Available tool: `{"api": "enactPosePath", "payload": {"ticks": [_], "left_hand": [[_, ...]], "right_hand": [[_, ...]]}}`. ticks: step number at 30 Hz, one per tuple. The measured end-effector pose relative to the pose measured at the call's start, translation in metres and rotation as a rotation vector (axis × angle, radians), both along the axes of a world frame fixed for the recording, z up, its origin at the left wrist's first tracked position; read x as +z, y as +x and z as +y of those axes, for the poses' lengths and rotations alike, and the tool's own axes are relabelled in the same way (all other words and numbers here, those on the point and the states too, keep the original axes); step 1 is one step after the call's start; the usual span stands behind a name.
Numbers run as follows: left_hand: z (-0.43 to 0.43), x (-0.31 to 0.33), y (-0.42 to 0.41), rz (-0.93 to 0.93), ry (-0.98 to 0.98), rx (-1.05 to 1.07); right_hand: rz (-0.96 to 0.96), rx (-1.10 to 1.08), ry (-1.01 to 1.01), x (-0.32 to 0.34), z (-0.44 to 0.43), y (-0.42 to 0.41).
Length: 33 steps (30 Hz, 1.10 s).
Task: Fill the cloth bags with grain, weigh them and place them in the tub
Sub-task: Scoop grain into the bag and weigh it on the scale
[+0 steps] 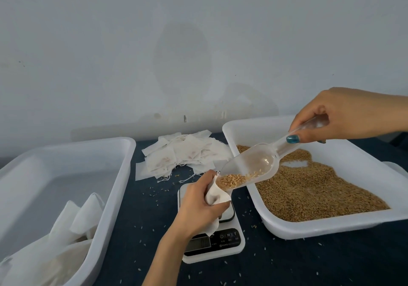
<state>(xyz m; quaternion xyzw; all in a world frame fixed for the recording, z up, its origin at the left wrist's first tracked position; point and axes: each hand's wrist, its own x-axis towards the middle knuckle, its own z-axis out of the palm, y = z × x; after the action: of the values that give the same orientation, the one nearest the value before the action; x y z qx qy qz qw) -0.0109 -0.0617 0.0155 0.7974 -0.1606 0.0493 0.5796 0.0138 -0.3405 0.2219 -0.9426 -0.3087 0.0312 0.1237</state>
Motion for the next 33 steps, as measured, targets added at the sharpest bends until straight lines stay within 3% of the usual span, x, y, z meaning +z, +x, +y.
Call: {"api": "enactPosePath", "payload": {"ticks": [7, 12, 18, 21, 23, 26, 30, 33], "left_hand": [[-0.002, 0.0, 0.001, -0.001, -0.007, -0.01], [-0.003, 0.004, 0.0, -0.015, -0.059, -0.024], [0.005, 0.005, 0.001, -0.047, -0.087, 0.036], [0.01, 0.006, 0.002, -0.059, -0.163, 0.089], [0.011, 0.007, 0.002, -0.07, -0.202, 0.123], [0.011, 0.008, 0.002, -0.099, -0.237, 0.154], [0.007, 0.011, 0.0, -0.116, -0.241, 0.159], [0.005, 0.009, -0.001, -0.139, -0.233, 0.164]], "right_hand": [[0.024, -0.029, 0.12, -0.024, -0.017, -0.002], [0.154, -0.105, 0.226, -0.062, -0.027, -0.011], [0.346, -0.388, 0.54, -0.122, -0.026, -0.025], [0.341, -0.537, 0.606, -0.141, -0.035, -0.024], [0.28, -0.564, 0.534, -0.149, -0.044, -0.022], [0.18, -0.558, 0.199, -0.158, -0.052, -0.019], [0.238, -0.53, -0.145, -0.161, -0.042, -0.018], [-0.005, -0.462, -0.124, -0.146, -0.017, -0.02]]}}
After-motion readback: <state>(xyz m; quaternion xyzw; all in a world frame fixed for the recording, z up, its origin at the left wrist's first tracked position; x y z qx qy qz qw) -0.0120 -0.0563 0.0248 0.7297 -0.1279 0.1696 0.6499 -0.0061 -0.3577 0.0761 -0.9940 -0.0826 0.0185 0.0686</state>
